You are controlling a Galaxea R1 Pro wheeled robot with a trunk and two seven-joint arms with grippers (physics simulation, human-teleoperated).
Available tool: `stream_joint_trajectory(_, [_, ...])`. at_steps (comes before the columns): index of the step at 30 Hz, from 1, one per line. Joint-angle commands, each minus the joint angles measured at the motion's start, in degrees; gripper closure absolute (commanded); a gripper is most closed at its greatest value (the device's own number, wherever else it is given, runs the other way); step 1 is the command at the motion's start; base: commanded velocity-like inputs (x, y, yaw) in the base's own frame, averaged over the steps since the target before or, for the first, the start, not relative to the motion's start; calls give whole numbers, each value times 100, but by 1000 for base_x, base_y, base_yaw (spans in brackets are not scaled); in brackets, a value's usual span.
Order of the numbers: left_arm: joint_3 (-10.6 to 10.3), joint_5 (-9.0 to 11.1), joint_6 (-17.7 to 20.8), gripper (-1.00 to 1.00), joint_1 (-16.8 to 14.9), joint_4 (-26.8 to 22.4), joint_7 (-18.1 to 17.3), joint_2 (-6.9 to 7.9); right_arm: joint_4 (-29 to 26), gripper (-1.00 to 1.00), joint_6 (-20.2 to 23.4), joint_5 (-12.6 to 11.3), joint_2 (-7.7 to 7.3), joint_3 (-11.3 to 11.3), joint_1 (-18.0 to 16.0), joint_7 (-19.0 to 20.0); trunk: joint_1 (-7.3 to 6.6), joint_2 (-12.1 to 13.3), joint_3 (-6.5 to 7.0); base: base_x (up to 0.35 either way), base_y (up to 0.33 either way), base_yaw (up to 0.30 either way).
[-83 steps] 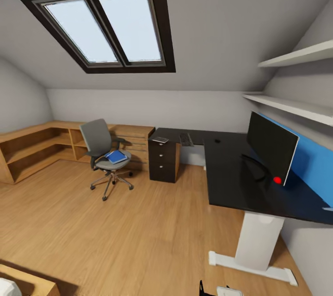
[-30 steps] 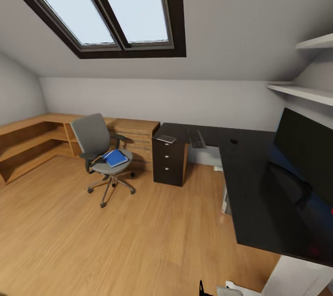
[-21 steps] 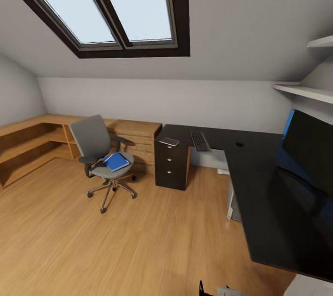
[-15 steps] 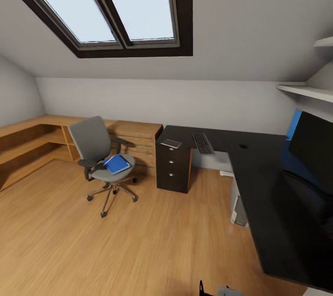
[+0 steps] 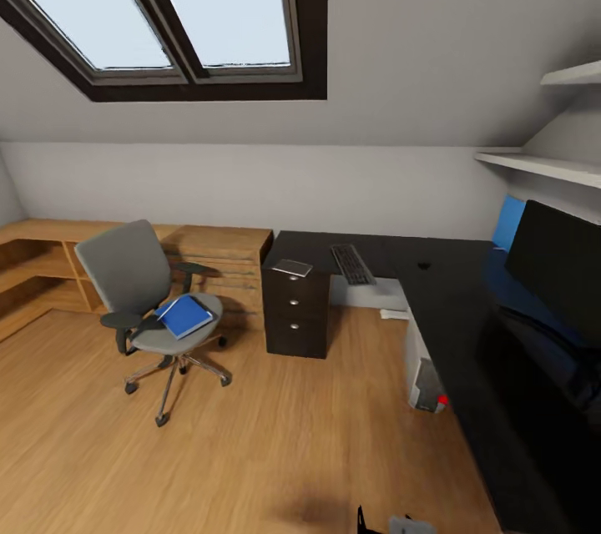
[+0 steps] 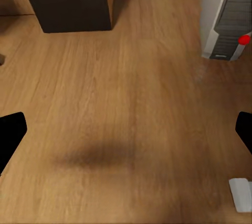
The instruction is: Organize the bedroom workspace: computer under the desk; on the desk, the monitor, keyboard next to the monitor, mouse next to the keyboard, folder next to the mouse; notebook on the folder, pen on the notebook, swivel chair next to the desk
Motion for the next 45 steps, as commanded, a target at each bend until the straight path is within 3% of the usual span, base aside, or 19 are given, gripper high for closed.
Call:
stream_joint_trajectory(1, [-40, 58, -34, -100, -2, -8, 38, 10, 5, -100, -16, -15, 0, 27, -5, -28, 4, -5, -8, 296, 225, -255])
stream_joint_trajectory(15, [-38, 54, -37, -100, 1, -8, 38, 7, 5, -100, -16, -6, 3, 36, -5, -20, 4, -5, -31, 309, 157, -125])
stream_joint_trajectory(33, [-44, 54, -38, -100, -2, -8, 38, 1, 5, -100, -24, 2, -1, 42, -3, -14, 4, -5, -31, 327, 31, -8])
stream_joint_trajectory(45, [-45, 54, -37, -100, -1, -6, 38, 1, -3, -100, -150, -12, 0, 159, -5, -11, 4, -5, -31, 329, 4, 0])
